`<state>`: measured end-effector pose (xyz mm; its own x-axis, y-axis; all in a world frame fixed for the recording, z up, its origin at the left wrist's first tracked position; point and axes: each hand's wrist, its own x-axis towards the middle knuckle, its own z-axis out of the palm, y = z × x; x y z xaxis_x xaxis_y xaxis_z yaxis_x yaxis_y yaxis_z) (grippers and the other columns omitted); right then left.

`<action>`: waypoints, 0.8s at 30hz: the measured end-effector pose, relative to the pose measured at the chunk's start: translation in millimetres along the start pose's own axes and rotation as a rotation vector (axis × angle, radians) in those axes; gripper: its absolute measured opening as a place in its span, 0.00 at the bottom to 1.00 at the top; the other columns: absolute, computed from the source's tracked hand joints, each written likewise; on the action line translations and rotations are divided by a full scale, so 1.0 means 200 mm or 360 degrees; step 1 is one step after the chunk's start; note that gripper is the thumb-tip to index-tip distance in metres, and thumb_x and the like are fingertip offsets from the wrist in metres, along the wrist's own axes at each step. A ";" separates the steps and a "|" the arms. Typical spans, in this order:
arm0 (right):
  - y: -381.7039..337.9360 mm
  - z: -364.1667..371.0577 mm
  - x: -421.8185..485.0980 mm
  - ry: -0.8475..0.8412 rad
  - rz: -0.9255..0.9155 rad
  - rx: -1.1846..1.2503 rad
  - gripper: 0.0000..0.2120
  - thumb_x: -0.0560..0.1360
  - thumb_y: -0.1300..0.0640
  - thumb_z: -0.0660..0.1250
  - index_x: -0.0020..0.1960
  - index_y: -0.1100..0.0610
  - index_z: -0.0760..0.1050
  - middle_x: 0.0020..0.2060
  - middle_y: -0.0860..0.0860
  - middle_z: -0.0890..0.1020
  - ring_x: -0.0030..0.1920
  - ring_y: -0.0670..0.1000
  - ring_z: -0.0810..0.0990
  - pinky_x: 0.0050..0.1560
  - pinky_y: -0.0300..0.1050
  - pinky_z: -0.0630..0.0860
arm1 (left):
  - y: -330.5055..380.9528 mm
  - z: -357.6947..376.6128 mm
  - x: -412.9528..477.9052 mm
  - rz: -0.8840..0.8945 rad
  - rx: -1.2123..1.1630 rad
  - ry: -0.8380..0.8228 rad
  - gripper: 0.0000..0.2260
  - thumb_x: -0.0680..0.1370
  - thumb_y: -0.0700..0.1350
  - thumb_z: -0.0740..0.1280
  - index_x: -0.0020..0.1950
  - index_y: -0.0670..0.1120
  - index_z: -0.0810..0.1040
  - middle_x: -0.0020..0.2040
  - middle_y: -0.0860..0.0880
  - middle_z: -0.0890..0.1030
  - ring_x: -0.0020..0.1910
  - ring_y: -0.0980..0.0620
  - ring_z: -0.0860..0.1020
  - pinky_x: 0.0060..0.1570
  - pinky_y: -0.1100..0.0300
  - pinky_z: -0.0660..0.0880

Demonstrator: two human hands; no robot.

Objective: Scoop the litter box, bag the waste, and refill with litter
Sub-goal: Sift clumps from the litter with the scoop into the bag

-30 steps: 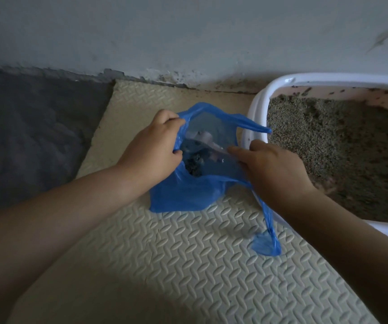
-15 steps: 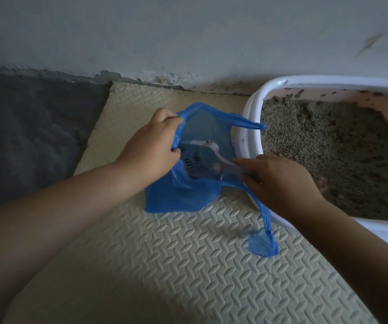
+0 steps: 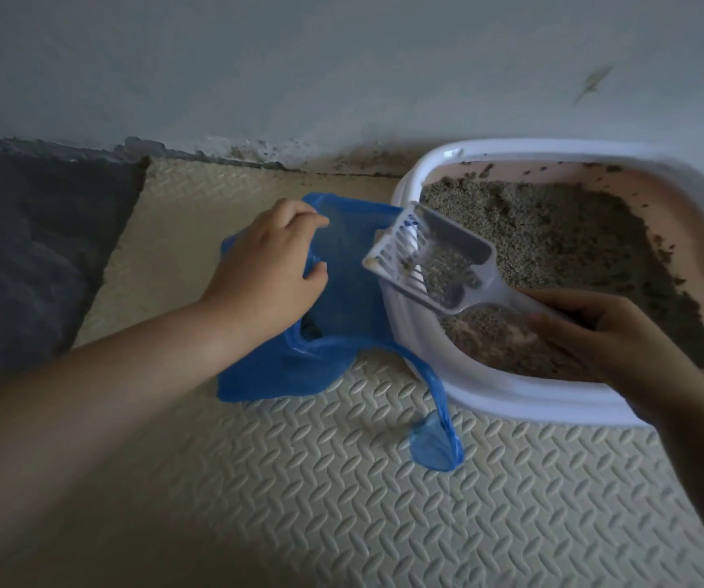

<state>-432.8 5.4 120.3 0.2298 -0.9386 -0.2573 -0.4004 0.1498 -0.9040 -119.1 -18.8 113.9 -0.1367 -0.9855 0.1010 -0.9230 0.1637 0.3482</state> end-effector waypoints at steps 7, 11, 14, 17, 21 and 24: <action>0.15 -0.14 -0.03 0.0312 0.0227 -0.0183 0.10 0.75 0.53 0.69 0.42 0.37 0.83 0.40 0.63 0.82 0.37 0.51 0.73 0.39 0.44 0.68 | 0.22 0.21 0.08 0.0219 -0.0067 -0.0147 0.20 0.78 0.46 0.65 0.69 0.45 0.70 0.67 0.49 0.68 0.65 0.49 0.69 0.60 0.54 0.69; 0.18 -0.20 -0.04 0.0345 0.0345 -0.0492 0.06 0.76 0.50 0.68 0.49 0.44 0.83 0.37 0.62 0.81 0.35 0.52 0.73 0.37 0.44 0.65 | 0.32 0.32 0.13 0.0258 -0.0035 -0.0227 0.24 0.79 0.50 0.63 0.73 0.43 0.65 0.72 0.47 0.64 0.70 0.47 0.65 0.65 0.54 0.63; 0.18 -0.24 -0.03 0.0111 0.0432 -0.0908 0.12 0.75 0.44 0.65 0.51 0.48 0.82 0.33 0.57 0.82 0.31 0.50 0.73 0.33 0.44 0.66 | 0.36 0.42 0.16 0.0169 -0.0056 -0.0304 0.28 0.81 0.52 0.59 0.77 0.42 0.55 0.78 0.46 0.52 0.76 0.48 0.52 0.72 0.53 0.55; 0.20 -0.21 0.00 -0.0091 0.0567 -0.1116 0.20 0.75 0.39 0.62 0.44 0.53 0.83 0.29 0.55 0.80 0.26 0.47 0.70 0.31 0.42 0.65 | 0.39 0.49 0.20 -0.0001 -0.0185 -0.0366 0.30 0.82 0.52 0.55 0.78 0.42 0.46 0.79 0.48 0.42 0.77 0.52 0.41 0.73 0.55 0.47; 0.23 -0.10 0.08 -0.0022 0.0543 -0.1143 0.16 0.77 0.45 0.63 0.39 0.53 0.80 0.22 0.48 0.73 0.23 0.47 0.69 0.28 0.41 0.64 | 0.41 0.58 0.20 -0.0060 -0.0260 -0.0240 0.29 0.83 0.48 0.54 0.78 0.41 0.43 0.78 0.46 0.39 0.77 0.51 0.40 0.73 0.58 0.44; 0.25 -0.01 0.17 0.0032 0.0535 -0.1134 0.15 0.78 0.49 0.62 0.38 0.57 0.78 0.24 0.50 0.73 0.25 0.49 0.70 0.28 0.42 0.62 | 0.40 0.60 0.19 -0.0087 -0.0308 -0.0158 0.29 0.82 0.45 0.54 0.78 0.40 0.44 0.78 0.44 0.42 0.77 0.48 0.44 0.73 0.58 0.48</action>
<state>-447.7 -19.1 67.8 -0.0178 -0.8849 -0.4654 -0.9192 0.1976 -0.3405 -242.0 -49.4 34.0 -0.1320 -0.9912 -0.0122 -0.8452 0.1061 0.5238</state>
